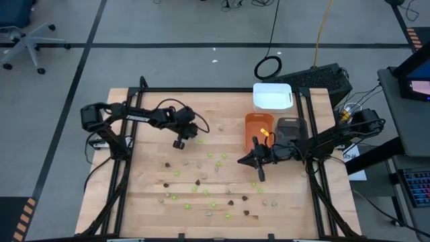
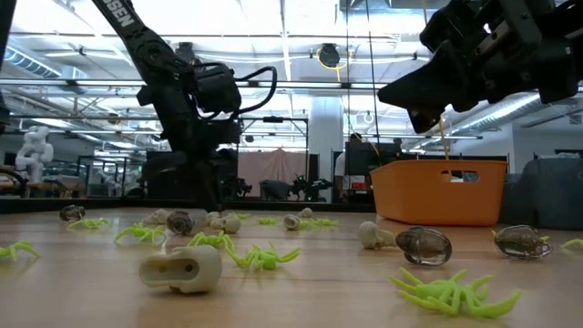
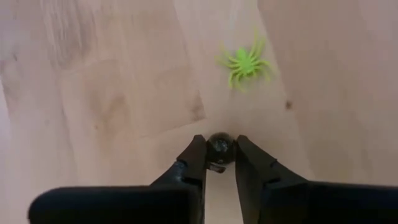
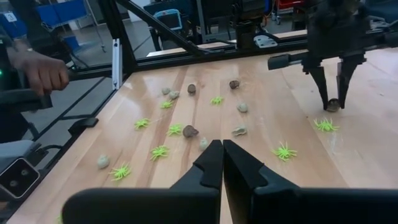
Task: Sort Halloween decoration
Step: Put the black skull toy into the orange bin
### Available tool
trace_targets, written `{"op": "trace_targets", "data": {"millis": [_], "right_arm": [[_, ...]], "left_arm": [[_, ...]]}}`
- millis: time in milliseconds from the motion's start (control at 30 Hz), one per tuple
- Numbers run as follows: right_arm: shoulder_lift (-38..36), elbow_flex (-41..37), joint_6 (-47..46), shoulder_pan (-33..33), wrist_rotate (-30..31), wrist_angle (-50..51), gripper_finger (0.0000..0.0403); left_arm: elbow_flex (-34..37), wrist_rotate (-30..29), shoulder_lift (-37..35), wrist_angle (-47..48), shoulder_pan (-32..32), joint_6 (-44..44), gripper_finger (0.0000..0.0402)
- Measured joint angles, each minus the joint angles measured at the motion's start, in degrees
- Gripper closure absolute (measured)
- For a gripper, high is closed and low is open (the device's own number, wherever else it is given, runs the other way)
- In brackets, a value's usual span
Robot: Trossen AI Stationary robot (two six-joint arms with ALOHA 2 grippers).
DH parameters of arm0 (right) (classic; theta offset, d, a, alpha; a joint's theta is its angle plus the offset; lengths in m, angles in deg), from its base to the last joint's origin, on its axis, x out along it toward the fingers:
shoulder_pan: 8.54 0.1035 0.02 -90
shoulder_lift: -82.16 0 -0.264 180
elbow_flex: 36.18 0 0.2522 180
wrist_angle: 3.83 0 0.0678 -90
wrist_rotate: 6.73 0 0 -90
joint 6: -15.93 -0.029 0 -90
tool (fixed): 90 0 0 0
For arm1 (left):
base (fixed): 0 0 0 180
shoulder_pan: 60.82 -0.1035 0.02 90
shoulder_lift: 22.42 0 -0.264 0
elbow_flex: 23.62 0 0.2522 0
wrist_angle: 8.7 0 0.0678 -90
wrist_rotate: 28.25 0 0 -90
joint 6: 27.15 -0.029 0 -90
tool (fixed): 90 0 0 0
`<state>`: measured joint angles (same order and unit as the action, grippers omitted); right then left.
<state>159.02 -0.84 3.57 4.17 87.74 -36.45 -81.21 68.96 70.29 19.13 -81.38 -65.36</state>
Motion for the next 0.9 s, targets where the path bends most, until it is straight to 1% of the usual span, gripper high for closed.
{"op": "trace_targets", "data": {"millis": [100,267,333,467,533,600,733,800,900], "right_arm": [[0.0,0.0,0.4,0.8,0.0,0.0,0.0403],[0.0,0.0,7.9,1.5,0.4,0.0,0.0403],[0.0,0.4,10.6,1.6,2.9,0.0,0.04],[1.2,2.9,17.1,2.5,11.0,1.6,0.038],[2.5,5.1,21.2,3.0,14.9,4.4,0.0363],[4.3,8.3,25.8,3.7,19.7,7.1,0.034],[9.4,13.8,37.1,5.3,30.5,9.0,0.0283],[11.7,16.3,42.6,6.1,34.0,9.0,0.0252],[14.8,19.3,49.1,7.0,37.7,8.5,0.0209]], "left_arm": [[0.0,1.1,-1.6,-0.4,1.1,4.6,0.0356],[0.0,7.5,-5.5,-4.0,3.3,15.4,0.0357],[-0.1,9.8,-6.9,-7.9,4.4,20.8,0.0358],[-0.1,14.3,-8.2,-15.5,6.7,30.0,0.0358],[-0.1,15.6,-8.4,-20.4,8.2,34.5,0.0358],[-0.1,15.7,-8.4,-24.8,9.6,39.1,0.0358],[-0.1,15.6,-8.4,-32.9,12.3,45.0,0.0358],[-0.1,14.0,-8.4,-35.0,13.7,45.9,0.0358],[-0.1,10.5,-8.4,-37.5,15.6,46.8,0.0358]]}}
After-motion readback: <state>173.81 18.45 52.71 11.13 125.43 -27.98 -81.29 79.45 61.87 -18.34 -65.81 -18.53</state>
